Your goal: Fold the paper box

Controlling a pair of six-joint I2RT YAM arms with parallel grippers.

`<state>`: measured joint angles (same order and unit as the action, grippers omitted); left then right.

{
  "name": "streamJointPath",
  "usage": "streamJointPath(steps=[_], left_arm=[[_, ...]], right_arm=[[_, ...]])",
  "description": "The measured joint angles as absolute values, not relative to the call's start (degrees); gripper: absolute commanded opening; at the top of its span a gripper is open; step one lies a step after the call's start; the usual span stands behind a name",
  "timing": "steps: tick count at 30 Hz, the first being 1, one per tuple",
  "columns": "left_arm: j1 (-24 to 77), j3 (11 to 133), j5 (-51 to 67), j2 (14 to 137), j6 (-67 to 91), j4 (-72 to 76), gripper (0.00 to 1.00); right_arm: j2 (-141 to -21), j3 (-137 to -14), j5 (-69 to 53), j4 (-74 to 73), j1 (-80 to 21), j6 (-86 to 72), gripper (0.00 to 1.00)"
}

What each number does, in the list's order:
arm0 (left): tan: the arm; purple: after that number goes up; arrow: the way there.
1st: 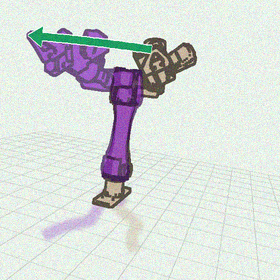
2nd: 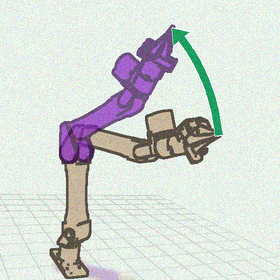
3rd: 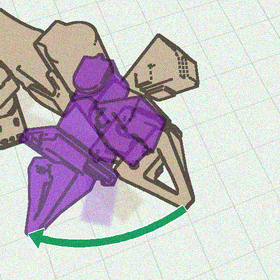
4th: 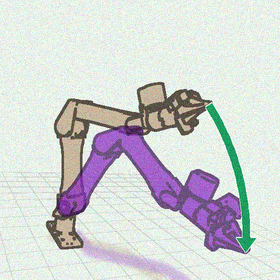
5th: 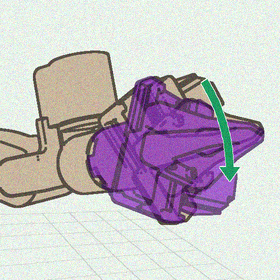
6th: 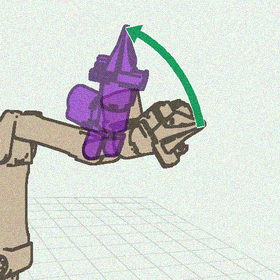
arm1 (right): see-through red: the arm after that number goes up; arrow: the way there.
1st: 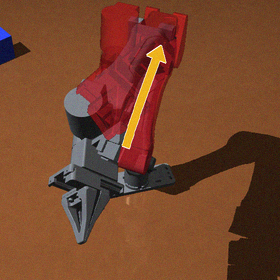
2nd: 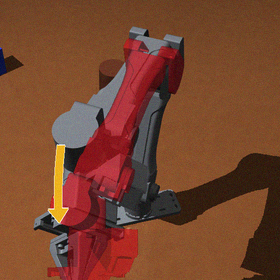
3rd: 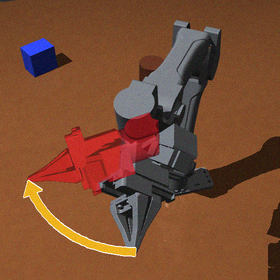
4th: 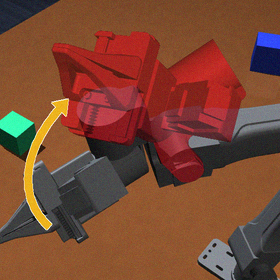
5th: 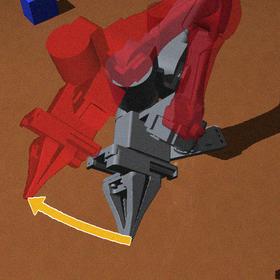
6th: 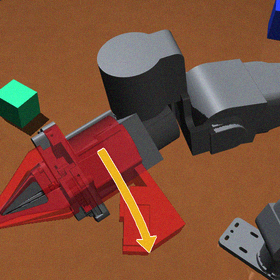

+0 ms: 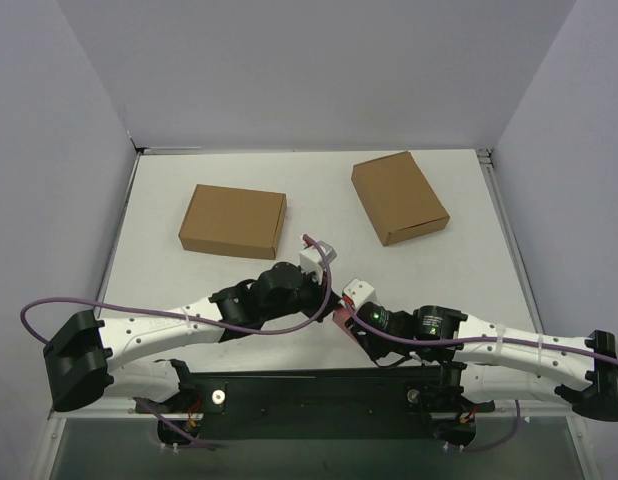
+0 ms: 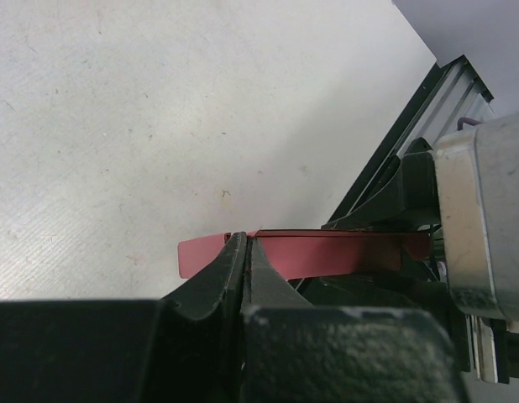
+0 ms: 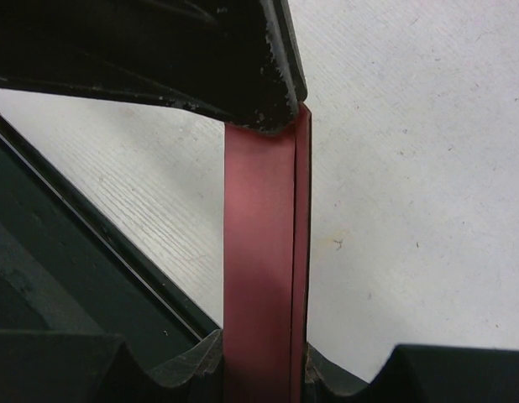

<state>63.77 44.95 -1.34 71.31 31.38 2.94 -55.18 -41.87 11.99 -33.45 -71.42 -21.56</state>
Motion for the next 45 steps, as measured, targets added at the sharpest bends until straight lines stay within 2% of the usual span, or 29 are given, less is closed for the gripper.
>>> streamJointPath(steps=[25, 36, 45], left_arm=[[65.0, 39.1, 1.9, 68.7, 14.6, 10.1, 0.0], [66.8, 39.2, -0.9, 68.7, 9.8, 9.6, 0.0], [70.5, 39.5, -8.5, 69.3, 8.3, 9.3, 0.0]], right_arm=[[-53.7, -40.2, 9.2, -32.4, -71.7, -20.9, 0.11], [-53.7, -40.1, 9.0, -32.3, -71.7, -20.9, 0.11], [-53.7, -39.6, 9.0, -31.9, -71.7, -20.8, 0.11]])
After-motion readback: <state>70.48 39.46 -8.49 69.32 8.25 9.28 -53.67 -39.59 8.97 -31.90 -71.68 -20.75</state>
